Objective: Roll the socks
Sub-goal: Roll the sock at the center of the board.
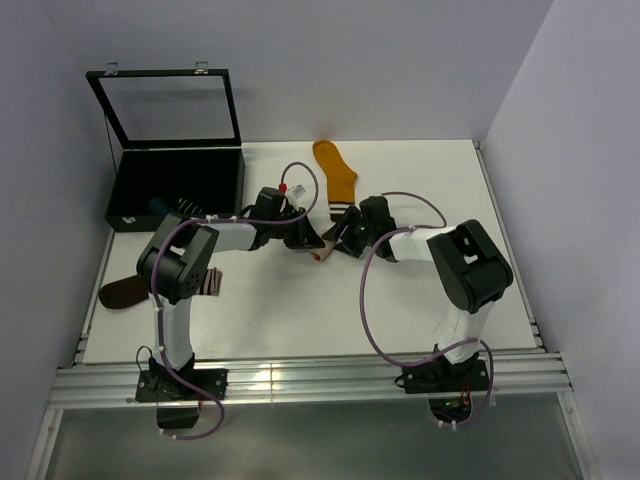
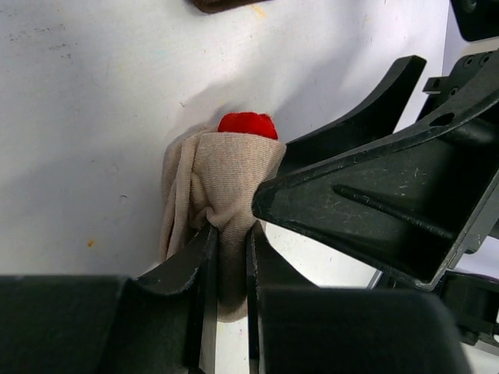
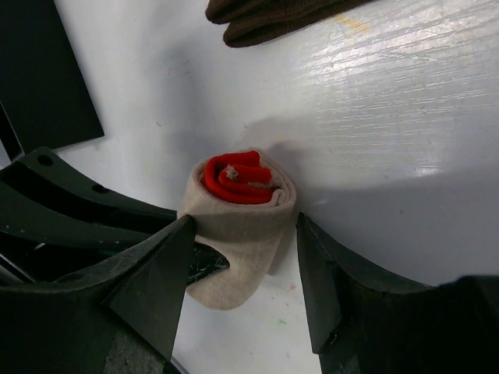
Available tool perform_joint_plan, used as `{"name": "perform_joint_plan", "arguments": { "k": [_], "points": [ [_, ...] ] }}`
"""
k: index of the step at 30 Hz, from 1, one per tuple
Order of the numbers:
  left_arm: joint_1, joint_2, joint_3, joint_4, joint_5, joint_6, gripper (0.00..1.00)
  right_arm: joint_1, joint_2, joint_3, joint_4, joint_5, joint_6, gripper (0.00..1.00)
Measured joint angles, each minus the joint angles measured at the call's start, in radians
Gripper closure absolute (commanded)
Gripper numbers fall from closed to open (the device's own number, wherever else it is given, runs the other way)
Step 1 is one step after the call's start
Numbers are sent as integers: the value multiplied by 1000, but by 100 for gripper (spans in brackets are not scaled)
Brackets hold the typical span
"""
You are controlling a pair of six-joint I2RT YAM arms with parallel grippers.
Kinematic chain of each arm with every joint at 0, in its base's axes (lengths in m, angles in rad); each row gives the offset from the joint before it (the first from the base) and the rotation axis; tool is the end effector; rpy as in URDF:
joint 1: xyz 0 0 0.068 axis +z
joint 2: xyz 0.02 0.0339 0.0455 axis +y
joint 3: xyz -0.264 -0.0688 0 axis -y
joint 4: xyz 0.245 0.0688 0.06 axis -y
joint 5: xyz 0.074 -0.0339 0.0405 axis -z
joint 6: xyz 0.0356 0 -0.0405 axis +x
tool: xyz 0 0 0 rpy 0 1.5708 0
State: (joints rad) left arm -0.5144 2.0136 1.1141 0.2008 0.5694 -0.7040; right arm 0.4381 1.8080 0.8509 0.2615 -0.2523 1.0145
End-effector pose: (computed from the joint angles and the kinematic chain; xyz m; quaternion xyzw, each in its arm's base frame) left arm 0.3493 -0.2195 0.1306 0.0357 0.8773 -0.4407 0.1868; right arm 0.3181 0.1588 0.1349 0.2043 0.8767 0.3644 0.2386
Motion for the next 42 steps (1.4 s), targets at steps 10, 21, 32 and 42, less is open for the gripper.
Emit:
{"name": "perform_joint_plan", "arguments": {
  "k": [10,21,32,42],
  "points": [
    [3,26,5,24,37,-16,81,2,29,41,-10,11,24,38],
    [0,23,9,19,24,-10,70,5,47,86,-88,31,11,75],
    [-84,-129,-78,-50,-253,94,43,15,47,167,-250,42,-41,100],
    [-300,-350,-147,-65,-677,296,19,16,49,196,-311,43,-47,100]
  ]
}}
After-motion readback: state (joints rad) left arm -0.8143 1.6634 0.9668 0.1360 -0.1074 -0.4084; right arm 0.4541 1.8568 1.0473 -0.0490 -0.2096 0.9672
